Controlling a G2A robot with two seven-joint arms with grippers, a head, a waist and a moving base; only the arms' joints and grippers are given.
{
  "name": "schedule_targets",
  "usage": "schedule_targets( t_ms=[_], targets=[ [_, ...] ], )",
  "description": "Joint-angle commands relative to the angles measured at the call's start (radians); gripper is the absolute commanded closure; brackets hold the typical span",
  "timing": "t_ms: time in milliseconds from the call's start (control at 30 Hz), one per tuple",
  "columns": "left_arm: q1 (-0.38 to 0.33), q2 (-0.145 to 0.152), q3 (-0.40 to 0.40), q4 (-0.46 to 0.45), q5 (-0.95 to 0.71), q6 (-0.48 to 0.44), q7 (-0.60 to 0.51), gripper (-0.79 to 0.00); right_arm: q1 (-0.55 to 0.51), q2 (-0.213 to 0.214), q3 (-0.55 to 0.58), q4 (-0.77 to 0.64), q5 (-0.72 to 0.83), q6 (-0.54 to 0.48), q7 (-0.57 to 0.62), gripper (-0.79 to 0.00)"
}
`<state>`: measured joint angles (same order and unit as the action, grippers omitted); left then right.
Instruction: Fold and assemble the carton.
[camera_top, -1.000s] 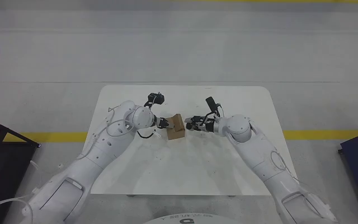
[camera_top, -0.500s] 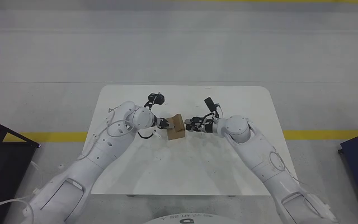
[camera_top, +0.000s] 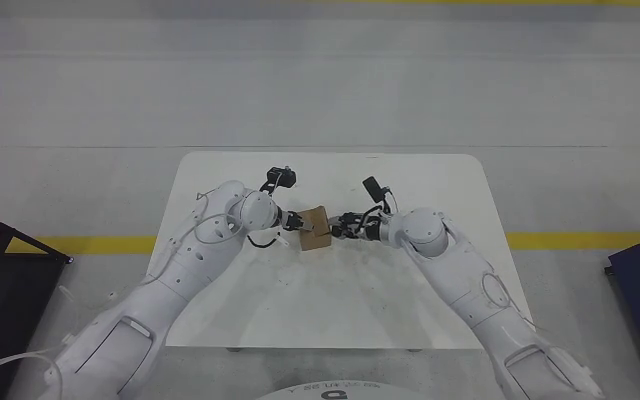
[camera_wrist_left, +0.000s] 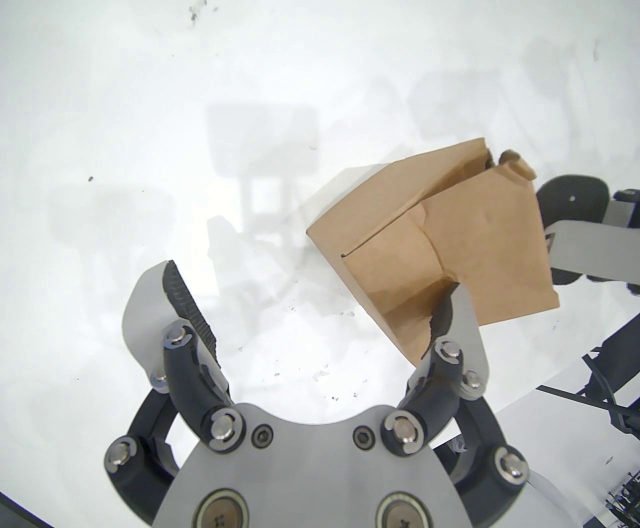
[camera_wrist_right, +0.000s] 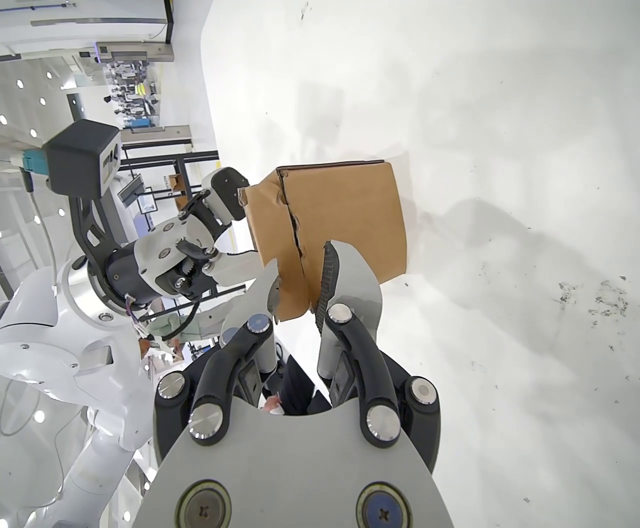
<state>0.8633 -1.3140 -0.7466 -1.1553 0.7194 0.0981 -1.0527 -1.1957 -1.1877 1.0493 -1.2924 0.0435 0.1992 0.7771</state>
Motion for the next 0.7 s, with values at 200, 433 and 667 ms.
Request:
schedule_targets(
  t_ms=[200,433,667],
  targets=[
    [0.003,-0.001,-0.008,-0.001,0.006,0.000,0.001,-0.785,0.000,-0.001,0.009,0.004,0.023,-0.028,-0.010,-0.225],
    [0.006,-0.002,-0.012,-0.005,0.016,-0.001,-0.005,-0.785,-0.005,0.001,0.014,-0.001,0.029,-0.053,-0.005,-0.237],
    [0.006,-0.006,-0.012,-0.003,0.022,0.001,-0.012,-0.785,0.014,-0.003,-0.009,0.016,0.006,0.003,-0.015,-0.259]
  ],
)
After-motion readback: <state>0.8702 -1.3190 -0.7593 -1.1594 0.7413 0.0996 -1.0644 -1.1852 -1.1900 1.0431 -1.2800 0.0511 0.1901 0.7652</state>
